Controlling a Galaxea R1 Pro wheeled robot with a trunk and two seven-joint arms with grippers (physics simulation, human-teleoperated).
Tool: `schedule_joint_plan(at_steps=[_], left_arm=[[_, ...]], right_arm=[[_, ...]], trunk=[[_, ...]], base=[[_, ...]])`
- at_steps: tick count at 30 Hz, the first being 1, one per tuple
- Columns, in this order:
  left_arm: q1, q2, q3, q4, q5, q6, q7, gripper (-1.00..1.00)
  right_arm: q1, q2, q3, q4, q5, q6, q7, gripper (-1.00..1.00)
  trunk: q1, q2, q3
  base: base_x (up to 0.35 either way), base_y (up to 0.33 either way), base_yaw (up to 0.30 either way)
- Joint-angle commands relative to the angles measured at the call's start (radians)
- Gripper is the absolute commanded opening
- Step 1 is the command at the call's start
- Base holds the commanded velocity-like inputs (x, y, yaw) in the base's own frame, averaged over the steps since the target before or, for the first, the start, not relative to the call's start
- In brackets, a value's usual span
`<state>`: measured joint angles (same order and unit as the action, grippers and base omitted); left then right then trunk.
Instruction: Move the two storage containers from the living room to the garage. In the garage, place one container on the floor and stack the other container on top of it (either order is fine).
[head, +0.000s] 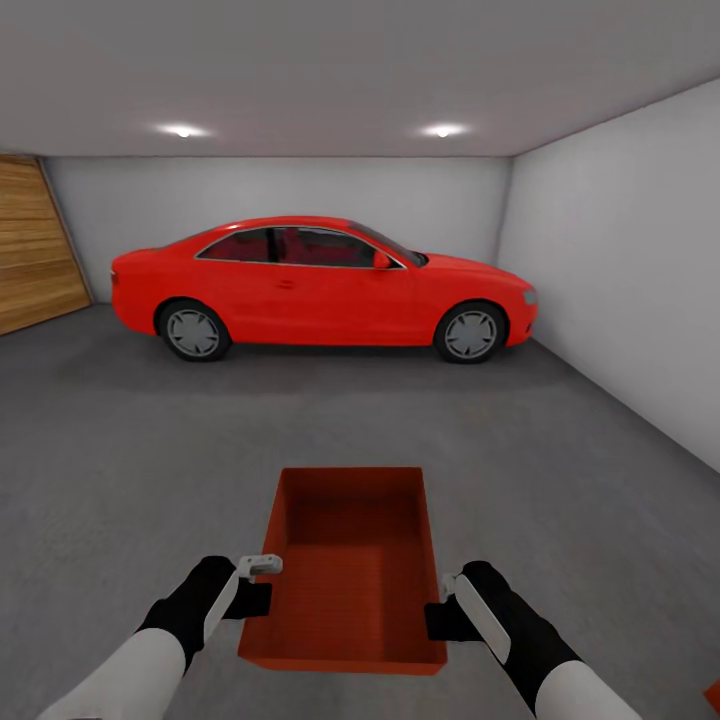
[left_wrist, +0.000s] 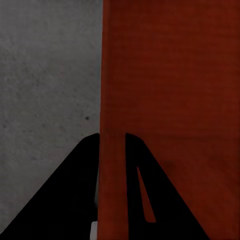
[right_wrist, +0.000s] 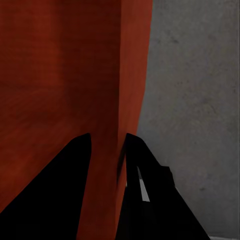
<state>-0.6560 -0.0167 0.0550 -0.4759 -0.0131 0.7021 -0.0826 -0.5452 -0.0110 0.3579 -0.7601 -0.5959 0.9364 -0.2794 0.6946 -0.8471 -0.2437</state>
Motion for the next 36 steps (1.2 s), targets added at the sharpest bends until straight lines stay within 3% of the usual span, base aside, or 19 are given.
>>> schedule_joint_plan(at_steps=[1,36], left_arm=[[-0.001,-0.002,0.015,0.000,-0.010,0.005,-0.013,-1.00],[-0.001,-0.002,0.016,0.000,-0.010,0.005,-0.014,-1.00]], right_arm=[[-0.001,0.000,0.003,-0.002,-0.010,-0.001,-0.003,-1.00],[-0.001,0.000,0.003,-0.002,-0.010,0.001,-0.003,-1.00]], trunk=[[0.001,-0.001,-0.001],[0.001,-0.001,-0.001]], base=[[0.288,0.000,0.000],[0.236,0.000,0.000]])
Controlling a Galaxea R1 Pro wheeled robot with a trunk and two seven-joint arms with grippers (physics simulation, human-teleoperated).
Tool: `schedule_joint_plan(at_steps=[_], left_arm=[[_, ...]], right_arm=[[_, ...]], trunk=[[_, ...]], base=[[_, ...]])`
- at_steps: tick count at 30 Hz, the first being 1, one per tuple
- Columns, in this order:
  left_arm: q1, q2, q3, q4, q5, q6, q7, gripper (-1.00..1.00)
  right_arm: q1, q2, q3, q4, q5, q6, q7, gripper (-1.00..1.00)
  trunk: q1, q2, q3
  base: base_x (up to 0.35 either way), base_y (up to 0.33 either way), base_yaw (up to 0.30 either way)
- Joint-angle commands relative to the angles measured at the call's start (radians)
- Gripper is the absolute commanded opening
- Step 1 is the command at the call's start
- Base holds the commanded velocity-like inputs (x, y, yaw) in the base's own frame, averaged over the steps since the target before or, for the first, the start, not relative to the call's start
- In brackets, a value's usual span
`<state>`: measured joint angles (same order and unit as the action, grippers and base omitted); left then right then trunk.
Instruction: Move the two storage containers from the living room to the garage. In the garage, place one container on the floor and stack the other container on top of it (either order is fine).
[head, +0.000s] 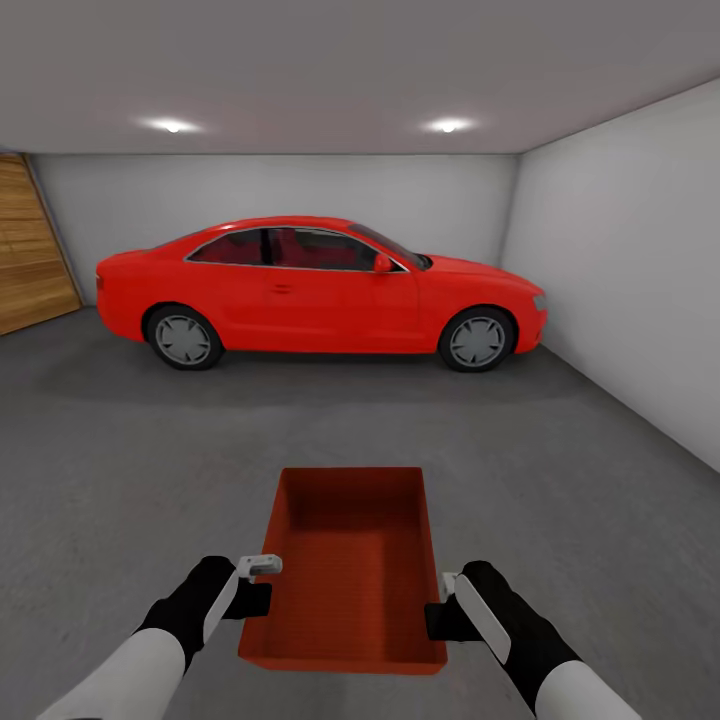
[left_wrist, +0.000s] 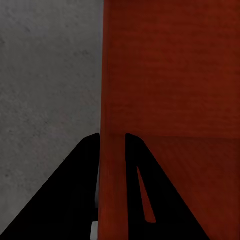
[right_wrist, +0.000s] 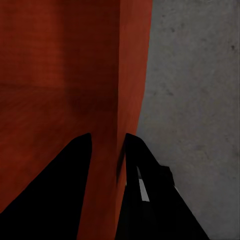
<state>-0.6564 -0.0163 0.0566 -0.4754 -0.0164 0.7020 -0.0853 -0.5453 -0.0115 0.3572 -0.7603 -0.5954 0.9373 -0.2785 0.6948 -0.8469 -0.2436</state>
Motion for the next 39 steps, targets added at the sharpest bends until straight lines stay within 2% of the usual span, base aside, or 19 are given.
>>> schedule_joint_plan(at_steps=[1,30,39], left_arm=[[-0.001,-0.002,0.014,0.000,-0.007,0.005,-0.011,-1.00],[0.000,-0.002,0.013,0.000,-0.007,0.005,-0.011,-1.00],[0.000,-0.002,0.014,0.000,-0.006,0.005,-0.013,-1.00]], right_arm=[[-0.001,0.000,0.003,-0.002,-0.010,0.000,-0.004,-1.00],[-0.001,0.000,0.003,-0.002,-0.011,0.000,-0.004,-1.00],[-0.001,-0.001,0.003,-0.002,-0.011,0.000,-0.004,-1.00]], trunk=[[0.001,-0.001,-0.001],[0.001,-0.001,-0.001],[0.001,-0.001,-0.001]], base=[[0.215,0.000,0.000],[0.209,0.000,0.000],[0.299,0.000,0.000]])
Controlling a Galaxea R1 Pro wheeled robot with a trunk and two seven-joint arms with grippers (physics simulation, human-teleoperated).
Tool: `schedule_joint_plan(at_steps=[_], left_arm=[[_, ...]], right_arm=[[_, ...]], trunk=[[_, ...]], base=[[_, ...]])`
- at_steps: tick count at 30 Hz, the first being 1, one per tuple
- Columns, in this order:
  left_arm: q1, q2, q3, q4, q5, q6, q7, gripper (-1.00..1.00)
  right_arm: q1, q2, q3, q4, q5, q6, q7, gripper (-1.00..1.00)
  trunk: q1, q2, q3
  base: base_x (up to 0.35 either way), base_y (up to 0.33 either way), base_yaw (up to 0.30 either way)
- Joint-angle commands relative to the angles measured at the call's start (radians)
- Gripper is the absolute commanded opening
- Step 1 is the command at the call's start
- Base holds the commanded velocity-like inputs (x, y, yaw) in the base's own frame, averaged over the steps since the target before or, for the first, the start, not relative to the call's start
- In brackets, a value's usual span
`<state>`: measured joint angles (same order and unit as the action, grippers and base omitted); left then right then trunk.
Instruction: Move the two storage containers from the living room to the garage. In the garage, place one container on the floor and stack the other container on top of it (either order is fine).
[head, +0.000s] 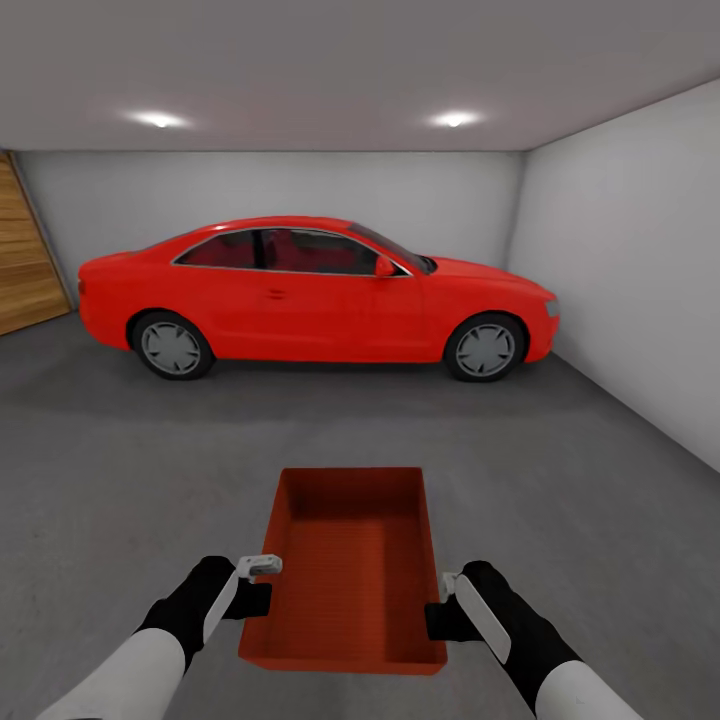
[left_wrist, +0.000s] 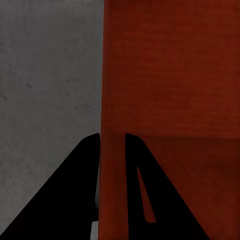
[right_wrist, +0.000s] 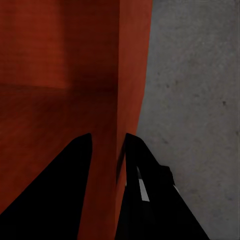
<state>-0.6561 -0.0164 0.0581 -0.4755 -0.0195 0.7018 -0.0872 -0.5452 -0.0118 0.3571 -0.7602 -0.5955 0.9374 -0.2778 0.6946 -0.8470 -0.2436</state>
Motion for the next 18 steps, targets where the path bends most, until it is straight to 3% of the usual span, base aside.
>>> schedule_joint_plan(at_steps=[1,8,12,18], left_arm=[[0.000,-0.002,0.012,0.000,-0.003,0.005,-0.010,-1.00],[0.000,-0.002,0.012,0.000,-0.003,0.005,-0.009,-1.00],[0.000,-0.002,0.012,0.000,-0.004,0.005,-0.009,-1.00],[-0.001,-0.002,0.012,0.000,-0.004,0.005,-0.009,-1.00]], right_arm=[[-0.001,0.000,0.003,-0.002,-0.010,0.000,-0.004,-1.00],[-0.001,0.000,0.003,-0.002,-0.010,0.000,-0.004,-1.00],[-0.001,0.001,0.001,-0.002,-0.010,0.000,-0.004,-1.00],[-0.001,0.001,0.001,-0.002,-0.010,0.000,-0.004,-1.00]], trunk=[[0.001,-0.001,-0.001],[0.001,-0.001,-0.001],[0.001,-0.001,-0.001],[0.001,-0.001,-0.001]], base=[[0.321,0.000,0.000],[0.298,0.000,0.000],[0.078,0.000,-0.081],[0.011,0.000,-0.239]])
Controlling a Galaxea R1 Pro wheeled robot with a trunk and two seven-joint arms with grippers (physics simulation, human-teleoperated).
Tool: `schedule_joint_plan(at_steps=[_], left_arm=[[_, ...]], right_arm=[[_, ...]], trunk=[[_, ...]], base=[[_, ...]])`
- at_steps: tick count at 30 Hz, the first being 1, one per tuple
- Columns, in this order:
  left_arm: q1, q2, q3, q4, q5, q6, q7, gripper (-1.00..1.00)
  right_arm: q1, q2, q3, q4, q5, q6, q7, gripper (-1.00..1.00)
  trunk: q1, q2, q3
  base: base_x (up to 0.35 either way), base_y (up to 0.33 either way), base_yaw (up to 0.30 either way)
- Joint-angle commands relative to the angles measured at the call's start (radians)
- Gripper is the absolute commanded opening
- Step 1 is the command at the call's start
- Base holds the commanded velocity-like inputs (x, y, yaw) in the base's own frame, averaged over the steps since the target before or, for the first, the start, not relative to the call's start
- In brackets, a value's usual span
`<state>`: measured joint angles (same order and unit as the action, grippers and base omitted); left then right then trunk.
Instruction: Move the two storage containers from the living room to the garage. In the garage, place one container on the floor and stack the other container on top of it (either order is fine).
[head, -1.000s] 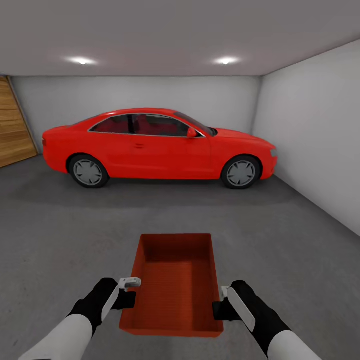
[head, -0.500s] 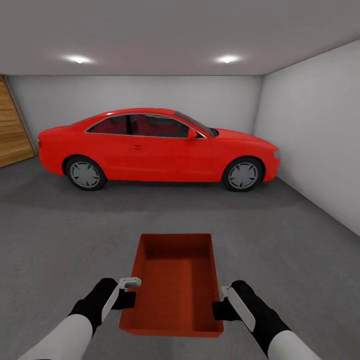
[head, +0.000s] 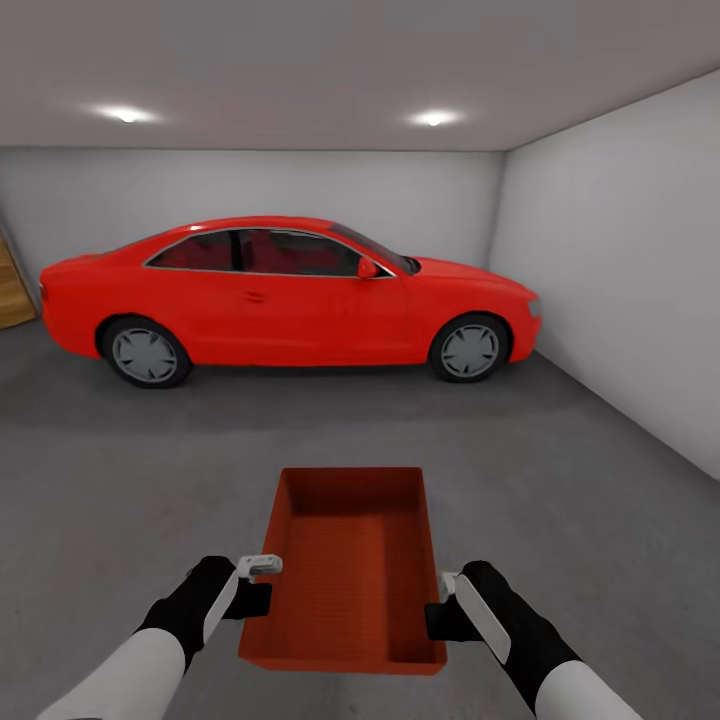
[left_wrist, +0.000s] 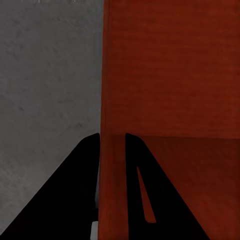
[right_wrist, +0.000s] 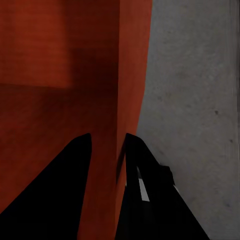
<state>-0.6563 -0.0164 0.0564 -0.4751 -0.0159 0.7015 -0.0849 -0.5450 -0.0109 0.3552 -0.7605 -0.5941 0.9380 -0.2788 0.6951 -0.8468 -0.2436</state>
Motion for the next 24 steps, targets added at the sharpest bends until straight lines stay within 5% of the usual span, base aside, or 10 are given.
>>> schedule_joint_plan(at_steps=[1,24], left_arm=[[0.000,-0.002,0.014,0.000,-0.007,0.006,-0.012,-1.00],[0.000,-0.002,0.013,0.000,-0.011,0.006,-0.012,-1.00]], right_arm=[[-0.001,0.000,0.003,-0.002,-0.012,-0.001,-0.003,-1.00],[-0.001,0.000,-0.002,-0.002,-0.012,-0.001,-0.003,-1.00]], trunk=[[0.000,-0.001,-0.001],[0.000,-0.001,-0.001]], base=[[0.002,0.000,-0.269],[0.000,0.000,-0.275]])
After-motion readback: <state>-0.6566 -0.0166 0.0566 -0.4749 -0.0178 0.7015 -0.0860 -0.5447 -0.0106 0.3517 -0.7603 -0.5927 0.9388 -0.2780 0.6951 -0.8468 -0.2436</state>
